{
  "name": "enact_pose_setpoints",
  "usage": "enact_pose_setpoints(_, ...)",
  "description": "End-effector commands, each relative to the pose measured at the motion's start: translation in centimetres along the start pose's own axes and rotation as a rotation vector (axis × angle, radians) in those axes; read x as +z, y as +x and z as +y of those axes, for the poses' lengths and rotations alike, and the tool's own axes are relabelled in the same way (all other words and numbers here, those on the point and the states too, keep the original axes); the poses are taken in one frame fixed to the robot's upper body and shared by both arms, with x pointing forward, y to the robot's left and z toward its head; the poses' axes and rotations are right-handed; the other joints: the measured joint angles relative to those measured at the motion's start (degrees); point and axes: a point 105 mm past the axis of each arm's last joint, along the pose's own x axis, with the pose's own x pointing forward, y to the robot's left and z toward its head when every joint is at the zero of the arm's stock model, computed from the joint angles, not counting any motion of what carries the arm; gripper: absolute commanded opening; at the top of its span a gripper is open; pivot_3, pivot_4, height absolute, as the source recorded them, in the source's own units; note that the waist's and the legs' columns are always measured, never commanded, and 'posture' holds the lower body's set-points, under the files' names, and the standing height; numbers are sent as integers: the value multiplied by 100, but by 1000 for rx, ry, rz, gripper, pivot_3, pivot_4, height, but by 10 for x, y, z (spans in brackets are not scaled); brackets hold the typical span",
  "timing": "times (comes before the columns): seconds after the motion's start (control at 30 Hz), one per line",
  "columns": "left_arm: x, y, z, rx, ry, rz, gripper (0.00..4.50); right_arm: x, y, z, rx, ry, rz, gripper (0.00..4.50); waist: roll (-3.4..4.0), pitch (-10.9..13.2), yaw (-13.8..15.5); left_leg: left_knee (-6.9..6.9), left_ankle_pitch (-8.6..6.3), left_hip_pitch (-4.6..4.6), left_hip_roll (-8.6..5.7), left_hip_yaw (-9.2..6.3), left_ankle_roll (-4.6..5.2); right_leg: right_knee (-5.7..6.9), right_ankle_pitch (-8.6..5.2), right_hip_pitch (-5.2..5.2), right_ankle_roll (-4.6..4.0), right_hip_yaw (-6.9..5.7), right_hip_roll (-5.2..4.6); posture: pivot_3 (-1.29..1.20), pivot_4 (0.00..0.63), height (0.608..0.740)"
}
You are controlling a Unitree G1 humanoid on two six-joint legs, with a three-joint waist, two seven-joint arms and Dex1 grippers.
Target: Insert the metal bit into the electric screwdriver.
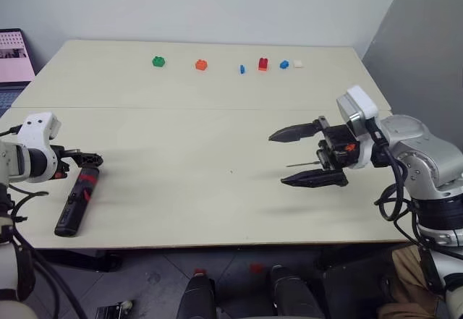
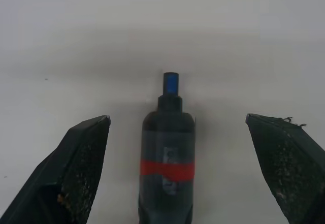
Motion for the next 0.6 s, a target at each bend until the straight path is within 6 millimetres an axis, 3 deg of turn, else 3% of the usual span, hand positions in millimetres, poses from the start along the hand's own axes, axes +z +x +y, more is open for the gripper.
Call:
enact_pose_setpoints(0.03,3,0,5,31,30,48,4500,9,3,3,29,-53,2,4482,0,0,-3,-1,0,-1,0,0,0,-2,-1,-1,2,-1,1,0,150,740)
enact_pose_setpoints(0.33,1,6,15,62,82,114,4500,10,9,6,52,-52,-4,4482,0,0,-2,-4,0,-5,0,-6,0,3,-5,-3,5,-5,1,0,150,740)
enact_pose_setpoints(0.6,0,16,9,35,99,139,4500,9,13,8,64,-52,-7,4482,0,0,5,-2,0,-8,0,-8,0,3,-5,-2,5,-6,1,0,150,740)
